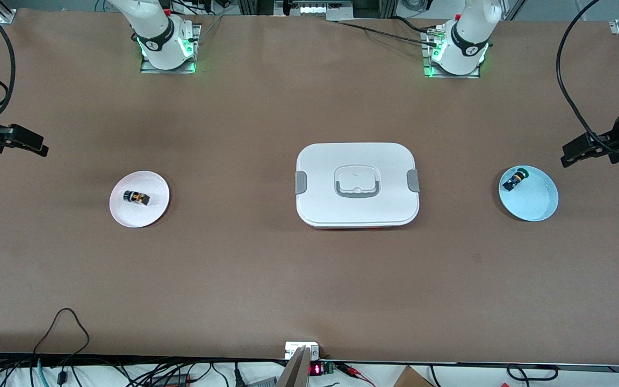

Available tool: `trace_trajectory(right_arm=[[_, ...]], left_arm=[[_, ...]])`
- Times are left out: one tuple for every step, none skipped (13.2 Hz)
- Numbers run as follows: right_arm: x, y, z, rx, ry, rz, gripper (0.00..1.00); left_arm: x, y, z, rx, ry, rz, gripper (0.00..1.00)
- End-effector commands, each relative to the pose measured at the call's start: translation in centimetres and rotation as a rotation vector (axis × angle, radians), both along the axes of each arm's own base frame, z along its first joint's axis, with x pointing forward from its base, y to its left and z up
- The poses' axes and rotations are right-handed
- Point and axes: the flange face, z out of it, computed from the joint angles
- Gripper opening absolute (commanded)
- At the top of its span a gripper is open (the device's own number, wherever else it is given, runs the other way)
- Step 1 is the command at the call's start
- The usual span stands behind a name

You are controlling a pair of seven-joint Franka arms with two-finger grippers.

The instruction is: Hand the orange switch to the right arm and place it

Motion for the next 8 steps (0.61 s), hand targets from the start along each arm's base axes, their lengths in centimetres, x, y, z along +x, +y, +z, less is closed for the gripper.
trace_trajectory(right_arm=[[-0.30, 0.57, 0.86, 0.014, -0.012, 0.020, 1.00], [-0.30, 0.52, 0.86, 0.016, -0.012, 0.015, 1.00], [-0.33, 0.52, 1.02, 0.016, -0.015, 0.017, 1.00], [-0.36, 0.57, 1.11, 0.013, -0.016, 0.020, 1.00], [-0.35, 0.73, 1.11, 0.012, -0.016, 0.022, 1.00], [-0.34, 0.82, 1.11, 0.012, -0.016, 0.023, 1.00], [-0.31, 1.26, 1.11, 0.012, -0.016, 0.031, 1.00], [-0.28, 1.27, 1.03, 0.012, -0.014, 0.031, 1.00]], left_arm=[[0.22, -0.03, 0.61, 0.012, -0.003, -0.005, 1.00], [0.22, 0.04, 0.68, 0.011, -0.005, -0.003, 1.00], [0.22, -0.06, 0.61, 0.009, -0.004, -0.005, 1.00], [0.22, 0.02, 0.61, 0.009, -0.004, -0.003, 1.00], [0.23, -0.05, 0.68, 0.011, -0.005, -0.005, 1.00], [0.22, -0.06, 0.61, 0.009, -0.004, -0.005, 1.00], [0.22, 0.02, 0.61, 0.009, -0.004, -0.003, 1.00], [0.26, 0.03, 0.59, 0.009, -0.004, -0.003, 1.00]])
